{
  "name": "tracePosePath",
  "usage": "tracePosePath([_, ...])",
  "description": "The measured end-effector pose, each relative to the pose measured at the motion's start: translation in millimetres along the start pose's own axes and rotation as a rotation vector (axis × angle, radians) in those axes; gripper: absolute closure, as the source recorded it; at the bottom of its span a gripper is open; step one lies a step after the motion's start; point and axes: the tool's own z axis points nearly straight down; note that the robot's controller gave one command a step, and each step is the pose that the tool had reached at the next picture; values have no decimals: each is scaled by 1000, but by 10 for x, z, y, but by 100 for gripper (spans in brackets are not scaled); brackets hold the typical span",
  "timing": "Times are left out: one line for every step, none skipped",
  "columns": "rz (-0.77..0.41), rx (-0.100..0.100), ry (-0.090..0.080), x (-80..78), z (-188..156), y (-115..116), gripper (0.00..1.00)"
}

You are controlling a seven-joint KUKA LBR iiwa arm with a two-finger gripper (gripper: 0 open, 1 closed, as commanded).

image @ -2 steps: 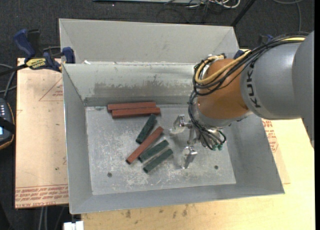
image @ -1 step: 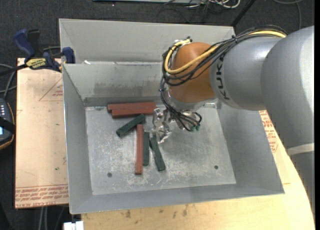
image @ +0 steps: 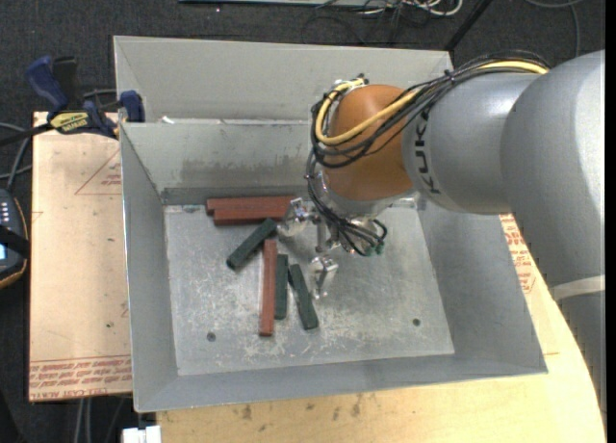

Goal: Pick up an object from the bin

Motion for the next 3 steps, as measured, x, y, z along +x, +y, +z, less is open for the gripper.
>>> tracePosePath([0,0,-1,-1,0,0,0])
tracePosePath([-414,1,-10,-598,-29,313,100])
tracePosePath([-418,-5,21,-540,-2,305,0])
